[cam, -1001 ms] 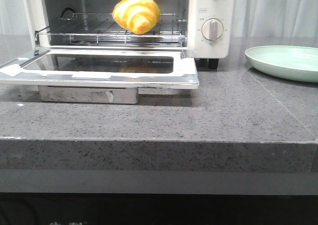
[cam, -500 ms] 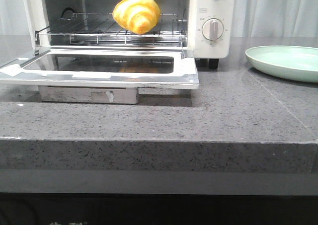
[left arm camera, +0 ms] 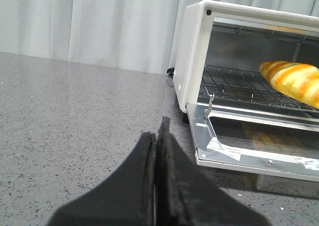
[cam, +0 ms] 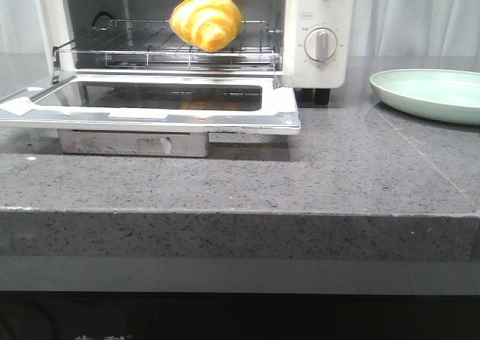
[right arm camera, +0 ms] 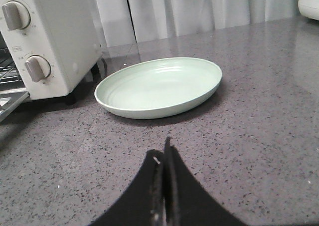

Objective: Put bread in oven

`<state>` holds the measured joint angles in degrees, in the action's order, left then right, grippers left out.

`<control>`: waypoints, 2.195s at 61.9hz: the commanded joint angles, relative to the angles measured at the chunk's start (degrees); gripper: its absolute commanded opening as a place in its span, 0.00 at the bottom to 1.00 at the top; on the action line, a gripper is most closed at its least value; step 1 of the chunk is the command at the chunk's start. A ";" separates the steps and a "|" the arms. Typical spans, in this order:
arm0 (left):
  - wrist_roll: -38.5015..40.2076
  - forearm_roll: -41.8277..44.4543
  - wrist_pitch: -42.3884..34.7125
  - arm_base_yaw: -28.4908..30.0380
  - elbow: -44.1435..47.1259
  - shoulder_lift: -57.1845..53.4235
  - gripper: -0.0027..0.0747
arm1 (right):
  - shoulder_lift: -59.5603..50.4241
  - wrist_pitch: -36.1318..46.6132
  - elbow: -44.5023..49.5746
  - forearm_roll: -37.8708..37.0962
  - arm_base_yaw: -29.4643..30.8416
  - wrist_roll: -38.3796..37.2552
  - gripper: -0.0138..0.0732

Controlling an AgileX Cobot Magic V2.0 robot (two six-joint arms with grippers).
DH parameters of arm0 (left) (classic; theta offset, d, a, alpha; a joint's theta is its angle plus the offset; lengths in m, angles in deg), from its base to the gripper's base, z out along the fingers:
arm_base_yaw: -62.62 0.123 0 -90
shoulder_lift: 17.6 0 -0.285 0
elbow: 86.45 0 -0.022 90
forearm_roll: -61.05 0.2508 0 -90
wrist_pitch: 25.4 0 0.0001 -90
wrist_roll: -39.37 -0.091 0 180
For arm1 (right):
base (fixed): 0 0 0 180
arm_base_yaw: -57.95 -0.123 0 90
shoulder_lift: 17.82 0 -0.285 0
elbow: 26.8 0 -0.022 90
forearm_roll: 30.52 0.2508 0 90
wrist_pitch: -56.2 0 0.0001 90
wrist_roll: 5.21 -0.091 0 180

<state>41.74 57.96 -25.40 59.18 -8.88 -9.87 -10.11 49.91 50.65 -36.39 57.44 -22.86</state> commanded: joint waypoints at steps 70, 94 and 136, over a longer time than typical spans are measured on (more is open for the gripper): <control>0.26 -0.10 -4.66 0.06 1.60 -1.66 0.01 | -1.77 13.07 1.27 8.89 0.30 14.49 0.08; 0.26 -0.10 -4.66 0.06 1.60 -1.66 0.01 | -1.77 13.26 1.27 13.24 0.30 18.76 0.08; 0.26 -0.10 -4.66 0.06 1.60 -1.66 0.01 | -1.77 13.18 1.27 13.24 0.30 18.76 0.08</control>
<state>41.74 57.96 -25.40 59.18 -8.88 -9.87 -10.49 58.22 51.99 -23.13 57.48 -4.82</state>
